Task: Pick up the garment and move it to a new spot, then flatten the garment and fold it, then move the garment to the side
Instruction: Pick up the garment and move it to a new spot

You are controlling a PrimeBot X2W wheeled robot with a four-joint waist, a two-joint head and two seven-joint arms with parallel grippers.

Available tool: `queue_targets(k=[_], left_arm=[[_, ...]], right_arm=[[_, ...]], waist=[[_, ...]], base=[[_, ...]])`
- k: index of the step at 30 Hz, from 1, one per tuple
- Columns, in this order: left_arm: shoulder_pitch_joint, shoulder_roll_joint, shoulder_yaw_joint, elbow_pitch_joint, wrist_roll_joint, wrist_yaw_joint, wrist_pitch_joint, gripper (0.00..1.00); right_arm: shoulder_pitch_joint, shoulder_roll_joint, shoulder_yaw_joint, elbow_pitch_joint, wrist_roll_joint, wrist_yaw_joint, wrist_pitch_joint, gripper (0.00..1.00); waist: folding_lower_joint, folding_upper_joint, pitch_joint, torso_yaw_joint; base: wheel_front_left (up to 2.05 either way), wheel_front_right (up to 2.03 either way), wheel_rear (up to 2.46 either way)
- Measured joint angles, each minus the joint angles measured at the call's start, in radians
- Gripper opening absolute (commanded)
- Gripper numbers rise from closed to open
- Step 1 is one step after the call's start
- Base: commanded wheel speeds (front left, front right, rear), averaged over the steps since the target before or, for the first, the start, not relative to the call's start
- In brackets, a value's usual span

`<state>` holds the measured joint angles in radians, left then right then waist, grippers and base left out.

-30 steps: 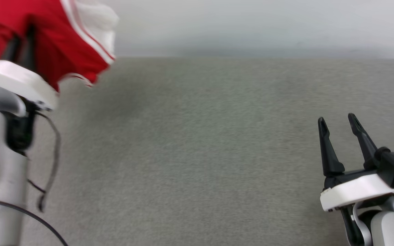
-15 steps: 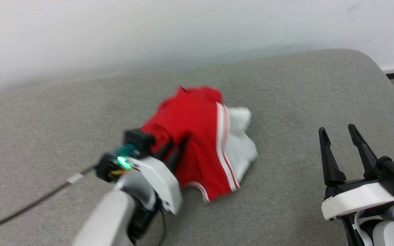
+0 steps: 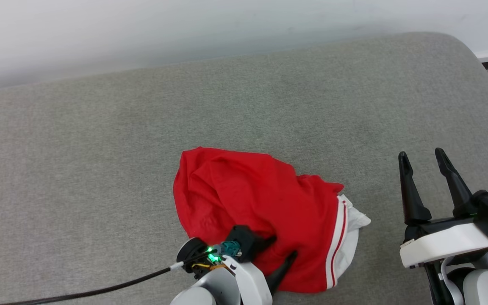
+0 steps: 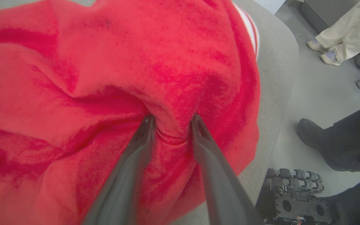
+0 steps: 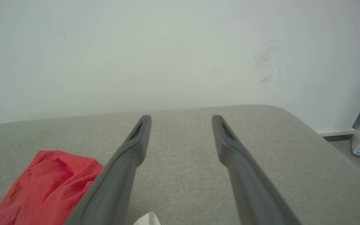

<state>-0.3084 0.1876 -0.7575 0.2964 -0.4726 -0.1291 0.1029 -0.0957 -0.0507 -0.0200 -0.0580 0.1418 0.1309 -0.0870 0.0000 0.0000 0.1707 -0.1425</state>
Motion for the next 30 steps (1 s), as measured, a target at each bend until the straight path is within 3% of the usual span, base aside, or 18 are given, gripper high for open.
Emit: queue_targets(k=[6,13,22,30], left_arm=[[-0.026,0.003,0.024,-0.054,0.012,0.008,-0.157,1.0],[-0.015,0.013,0.148,-0.114,0.006,0.112,-0.31,1.0],[0.113,0.075,0.361,-0.155,-0.033,0.253,-0.361,1.0],[0.255,0.158,0.503,-0.219,-0.035,0.311,-0.363,1.0]], right_arm=[[0.0,0.0,-0.012,0.01,-0.003,0.0,0.0,1.0],[0.014,0.0,-0.015,0.008,-0.012,0.0,0.011,1.0],[0.073,0.0,-0.028,0.005,-0.013,0.0,0.037,1.0],[0.118,0.0,-0.035,-0.015,-0.019,0.0,0.063,1.0]], waist=[[0.0,0.0,-0.025,0.032],[0.0,0.0,-0.072,0.073],[-0.0001,0.0,-0.144,0.11],[-0.0001,0.0,-0.186,0.132]], base=[[0.0,0.0,0.0],[0.0,0.0,0.0],[0.0,0.0,0.0],[0.0,0.0,0.0]])
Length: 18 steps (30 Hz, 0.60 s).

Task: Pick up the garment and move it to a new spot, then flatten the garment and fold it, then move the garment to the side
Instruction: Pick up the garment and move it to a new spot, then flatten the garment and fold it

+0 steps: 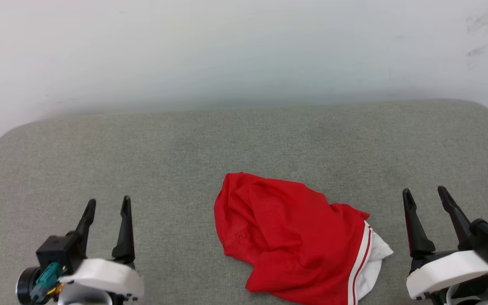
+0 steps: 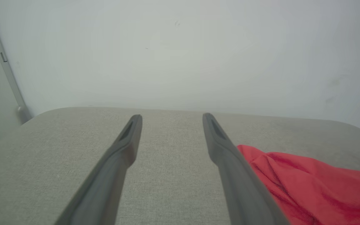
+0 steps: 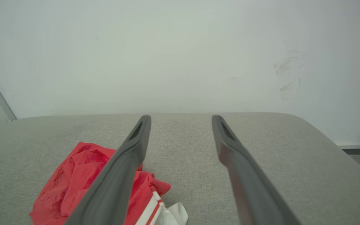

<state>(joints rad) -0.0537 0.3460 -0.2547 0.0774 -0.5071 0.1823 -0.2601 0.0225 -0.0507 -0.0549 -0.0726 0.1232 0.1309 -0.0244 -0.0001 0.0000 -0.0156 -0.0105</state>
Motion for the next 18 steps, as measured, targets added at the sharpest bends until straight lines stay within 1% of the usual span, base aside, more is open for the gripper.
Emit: queue_targets(k=[3,6,15,18], left_arm=[[0.048,0.016,0.015,-0.042,0.001,0.012,0.0,1.0],[0.069,0.024,0.016,-0.066,0.002,0.012,0.0,1.0],[0.074,0.03,0.002,-0.1,0.004,0.017,0.015,1.0],[0.069,0.031,-0.002,-0.105,0.004,0.016,0.019,1.0]], right_arm=[[0.012,0.0,0.002,-0.006,0.0,0.0,0.008,1.0],[0.02,0.0,0.002,-0.012,0.0,0.0,0.013,1.0],[0.025,0.0,-0.002,-0.018,0.001,0.0,0.02,1.0],[0.027,0.0,-0.019,-0.013,0.028,0.0,0.048,1.0]], waist=[[0.0,0.0,-0.008,0.003],[0.0,0.0,-0.009,0.005],[0.0001,0.0,0.0,0.009],[0.0001,0.0,0.007,0.014]], base=[[0.0,0.0,0.0],[0.0,0.0,0.0],[0.0,0.0,0.0],[0.0,0.0,0.0]])
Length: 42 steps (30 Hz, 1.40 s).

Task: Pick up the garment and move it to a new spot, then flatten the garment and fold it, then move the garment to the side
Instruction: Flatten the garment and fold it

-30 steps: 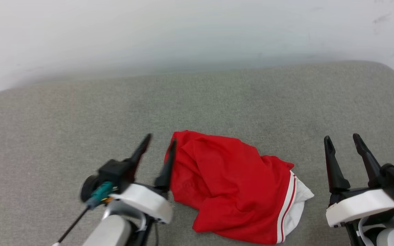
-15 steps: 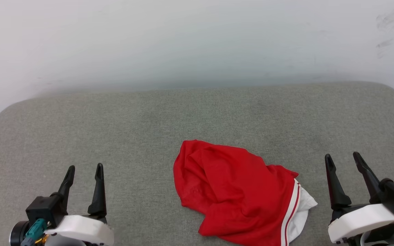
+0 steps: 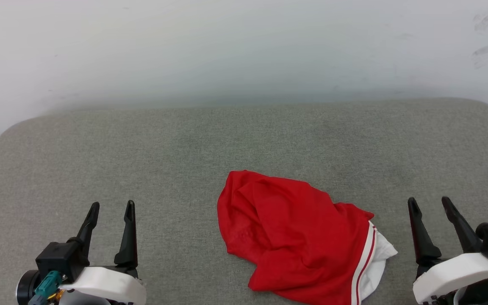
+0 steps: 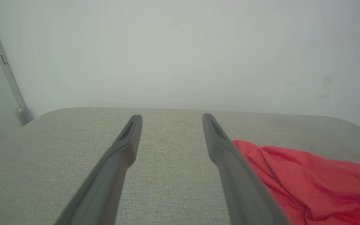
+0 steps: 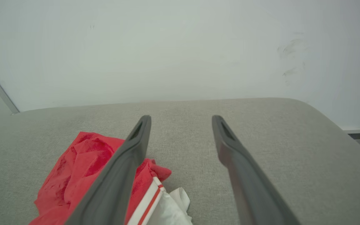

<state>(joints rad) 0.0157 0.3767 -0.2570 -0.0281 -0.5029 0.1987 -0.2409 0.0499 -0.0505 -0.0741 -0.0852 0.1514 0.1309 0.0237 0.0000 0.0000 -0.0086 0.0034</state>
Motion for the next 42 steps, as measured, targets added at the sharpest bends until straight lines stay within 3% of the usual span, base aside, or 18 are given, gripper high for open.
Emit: queue_targets(k=[4,7,8,11,26,27,29,36,42], left_arm=[[-0.009,-0.002,-0.006,-0.013,0.005,-0.001,0.0,1.0],[-0.023,-0.009,-0.012,-0.022,0.007,-0.002,-0.003,1.0],[-0.037,-0.013,-0.016,-0.027,0.008,-0.006,-0.006,1.0],[-0.058,-0.021,-0.022,-0.033,0.015,-0.013,-0.009,1.0],[-0.16,-0.064,-0.039,0.001,0.032,-0.065,-0.018,1.0],[-0.161,-0.067,-0.038,0.006,0.032,-0.067,-0.018,1.0],[-0.162,-0.071,-0.035,0.014,0.033,-0.071,-0.019,1.0],[-0.156,-0.077,-0.02,0.029,0.038,-0.077,-0.019,1.0],[-0.146,-0.079,-0.012,0.019,0.047,-0.081,-0.019,1.0]], right_arm=[[0.015,0.0,-0.049,0.026,0.038,0.0,0.159,1.0],[0.023,-0.007,-0.088,0.041,0.027,0.0,0.368,1.0],[0.023,-0.043,-0.08,0.036,0.036,0.0,0.558,1.0],[0.02,-0.067,-0.05,0.03,0.06,0.0,0.686,1.0],[-0.135,-0.139,0.11,0.207,0.144,-0.002,0.788,1.0],[-0.138,-0.14,0.112,0.212,0.153,-0.002,0.791,0.77],[-0.146,-0.147,0.122,0.22,0.159,-0.003,0.797,0.0],[-0.181,-0.16,0.15,0.175,0.156,0.001,0.74,0.0],[-0.253,-0.193,0.041,0.121,0.093,0.0,0.684,0.0]], waist=[[0.0,0.0,0.015,0.009],[0.0,0.0,0.032,0.016],[0.0,0.0,0.053,0.023],[0.0,0.0,0.08,0.03],[0.0,0.0,0.208,0.072],[0.0001,0.0,0.209,0.074],[0.0,0.0,0.207,0.075],[0.0001,0.0,0.184,0.062],[0.0001,0.0,0.174,0.034]], base=[[0.0,0.0,0.0],[0.0,0.0,0.0],[0.0,0.0,0.0],[0.0,0.0,0.0],[0.0,0.0,0.0],[0.0,0.0,0.0],[0.0,0.0,0.0],[0.0,0.0,0.0],[0.0,0.0,0.0]])
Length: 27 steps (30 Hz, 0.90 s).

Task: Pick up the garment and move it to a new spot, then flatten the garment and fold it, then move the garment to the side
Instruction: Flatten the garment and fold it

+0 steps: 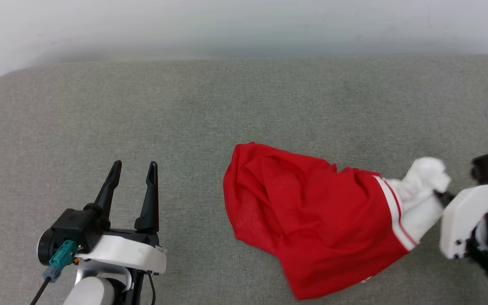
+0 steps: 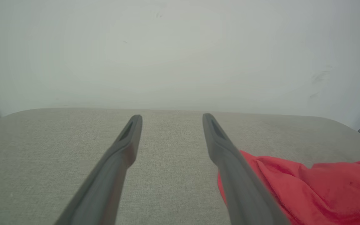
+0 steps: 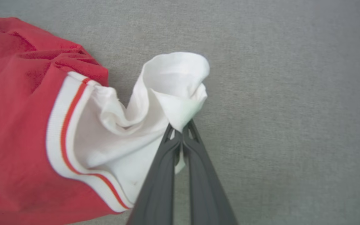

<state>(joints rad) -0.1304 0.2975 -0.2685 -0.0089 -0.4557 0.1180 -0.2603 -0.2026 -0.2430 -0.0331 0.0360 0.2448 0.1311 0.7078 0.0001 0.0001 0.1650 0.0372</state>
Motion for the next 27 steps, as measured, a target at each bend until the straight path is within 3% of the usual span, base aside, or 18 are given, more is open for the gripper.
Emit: queue_targets(k=[4,10,14,15,16,22,27], left_arm=[[0.002,0.0,0.002,-0.002,0.003,-0.003,-0.001,1.0],[0.002,0.0,0.0,-0.001,0.004,-0.009,-0.001,1.0],[-0.002,0.005,0.004,0.006,0.004,-0.012,-0.003,1.0],[-0.002,0.006,0.005,0.008,0.004,-0.012,-0.002,1.0],[-0.002,0.008,0.007,0.01,0.004,-0.012,-0.002,1.0],[0.014,0.009,0.01,0.009,0.004,-0.007,-0.003,1.0],[0.039,0.012,0.008,0.009,0.004,0.001,-0.002,1.0]], right_arm=[[-0.027,0.004,-0.132,0.006,-0.037,0.0,-0.034,0.0],[-0.025,0.024,-0.356,0.123,-0.074,0.0,-0.118,0.0],[-0.008,0.053,-0.413,0.227,-0.095,0.0,-0.208,0.0],[-0.008,0.063,-0.415,0.246,-0.096,0.0,-0.225,0.4],[-0.009,0.074,-0.411,0.259,-0.098,0.0,-0.256,1.0],[-0.028,0.113,-0.367,0.257,-0.096,0.0,-0.534,1.0],[-0.021,0.128,-0.281,0.207,-0.101,0.0,-0.698,1.0]], waist=[[0.0,-0.0001,0.002,-0.013],[0.0,0.0,0.014,-0.017],[0.0001,0.0,0.02,-0.013],[0.0,0.0,0.019,-0.013],[0.0,0.0,0.017,-0.013],[0.0,0.0,-0.006,-0.016],[0.0001,-0.0001,-0.04,-0.021]], base=[[0.0,0.0,0.0],[0.0,0.0,0.0],[0.0,0.0,0.0],[0.0,0.0,0.0],[0.0,0.0,0.0],[0.0,0.0,0.0],[0.0,0.0,0.0]])
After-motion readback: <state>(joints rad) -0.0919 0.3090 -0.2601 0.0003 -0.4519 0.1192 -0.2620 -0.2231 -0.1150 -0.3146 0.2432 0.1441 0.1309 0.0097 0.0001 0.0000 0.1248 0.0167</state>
